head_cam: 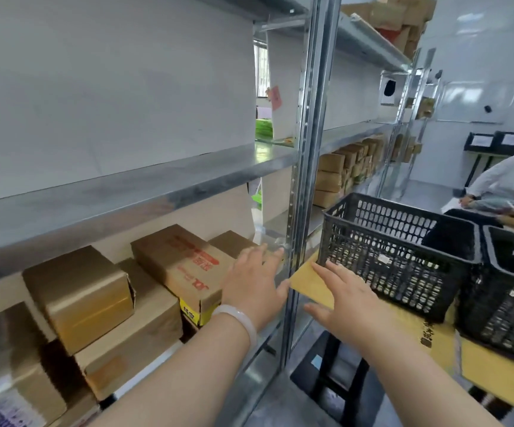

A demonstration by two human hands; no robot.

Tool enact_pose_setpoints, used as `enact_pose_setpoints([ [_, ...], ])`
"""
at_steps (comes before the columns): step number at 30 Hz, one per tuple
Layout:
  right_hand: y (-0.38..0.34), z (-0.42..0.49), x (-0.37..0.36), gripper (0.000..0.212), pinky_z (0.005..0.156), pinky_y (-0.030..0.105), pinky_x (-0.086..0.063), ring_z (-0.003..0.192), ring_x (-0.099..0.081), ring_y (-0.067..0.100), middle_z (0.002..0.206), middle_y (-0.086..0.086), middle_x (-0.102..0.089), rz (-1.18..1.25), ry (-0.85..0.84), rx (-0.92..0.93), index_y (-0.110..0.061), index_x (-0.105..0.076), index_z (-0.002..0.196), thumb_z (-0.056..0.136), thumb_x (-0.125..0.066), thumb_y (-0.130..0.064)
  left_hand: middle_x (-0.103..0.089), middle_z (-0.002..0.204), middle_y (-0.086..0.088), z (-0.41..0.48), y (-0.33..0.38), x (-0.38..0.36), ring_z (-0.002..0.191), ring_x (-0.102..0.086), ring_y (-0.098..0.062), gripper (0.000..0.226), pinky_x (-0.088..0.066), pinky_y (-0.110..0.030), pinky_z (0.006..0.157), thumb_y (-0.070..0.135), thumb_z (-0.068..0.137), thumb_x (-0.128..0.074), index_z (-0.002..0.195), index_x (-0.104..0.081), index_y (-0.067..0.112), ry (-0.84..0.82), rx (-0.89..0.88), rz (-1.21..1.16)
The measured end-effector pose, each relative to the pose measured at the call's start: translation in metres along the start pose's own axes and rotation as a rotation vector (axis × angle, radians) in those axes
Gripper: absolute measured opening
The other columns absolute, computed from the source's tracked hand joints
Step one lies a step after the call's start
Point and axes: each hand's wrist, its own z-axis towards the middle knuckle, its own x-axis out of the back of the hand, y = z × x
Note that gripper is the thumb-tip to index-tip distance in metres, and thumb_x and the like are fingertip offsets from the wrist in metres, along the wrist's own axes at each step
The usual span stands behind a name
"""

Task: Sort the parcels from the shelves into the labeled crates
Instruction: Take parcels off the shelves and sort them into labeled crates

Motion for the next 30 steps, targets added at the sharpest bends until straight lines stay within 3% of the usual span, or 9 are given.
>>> enact_pose_setpoints([
  [9, 0.026, 0.129, -0.026, 0.073, 0.118, 0.035, -0.019, 0.145, -0.021, 0.012, 0.158, -0.009, -0.026, 0.084, -0.045, 0.125, -0.037, -0.026, 0.152, 0.088, -0.056, -0.058, -0.036, 0.153, -0.002, 0.092, -0.021, -0.03, 0.14, -0.03, -0.026, 0.061, -0.03, -0.048, 0.114, 0.053, 0.093, -0.047, 0.149, -0.03, 0.034, -0.076, 0.159, 0.074],
  [17, 0.062, 0.261, -0.069, 0.069, 0.114, 0.038, -0.033, 0.137, -0.037, 0.017, 0.152, -0.007, -0.039, 0.196, -0.226, 0.262, -0.032, -0.033, 0.149, 0.088, -0.061, -0.05, -0.036, 0.15, -0.005, 0.171, -0.021, -0.069, 0.136, -0.034, -0.029, 0.061, -0.035, -0.047, 0.108, 0.051, 0.092, -0.047, 0.148, -0.032, 0.032, -0.211, 0.471, 0.12],
  [22, 0.069, 0.315, -0.111, 0.07, 0.11, 0.034, -0.032, 0.137, -0.038, 0.016, 0.152, -0.007, -0.038, 0.22, -0.319, 0.405, -0.031, -0.033, 0.149, 0.089, -0.056, -0.057, -0.023, 0.158, -0.004, 0.192, -0.027, -0.115, 0.144, -0.02, -0.028, 0.066, -0.029, -0.044, 0.112, 0.052, 0.094, -0.046, 0.153, -0.024, 0.032, -0.229, 0.714, 0.059],
  [26, 0.065, 0.347, -0.146, 0.074, 0.111, 0.032, -0.028, 0.139, -0.034, 0.019, 0.153, -0.001, -0.036, 0.19, -0.41, 0.501, -0.026, -0.028, 0.152, 0.089, -0.059, -0.05, -0.011, 0.163, -0.003, 0.186, -0.036, -0.148, 0.149, -0.004, -0.027, 0.068, -0.019, -0.046, 0.117, 0.052, 0.094, -0.046, 0.154, -0.018, 0.036, -0.237, 0.895, 0.002],
  [30, 0.056, 0.362, -0.176, 0.088, 0.11, 0.032, -0.029, 0.137, -0.037, 0.023, 0.15, 0.007, -0.038, 0.369, -0.552, 0.389, -0.023, -0.02, 0.154, 0.085, -0.067, -0.049, -0.008, 0.164, -0.003, 0.182, -0.045, -0.168, 0.149, -0.004, -0.026, 0.067, -0.018, -0.042, 0.117, 0.05, 0.093, -0.049, 0.153, -0.021, 0.038, -0.207, 1.014, -0.05],
])
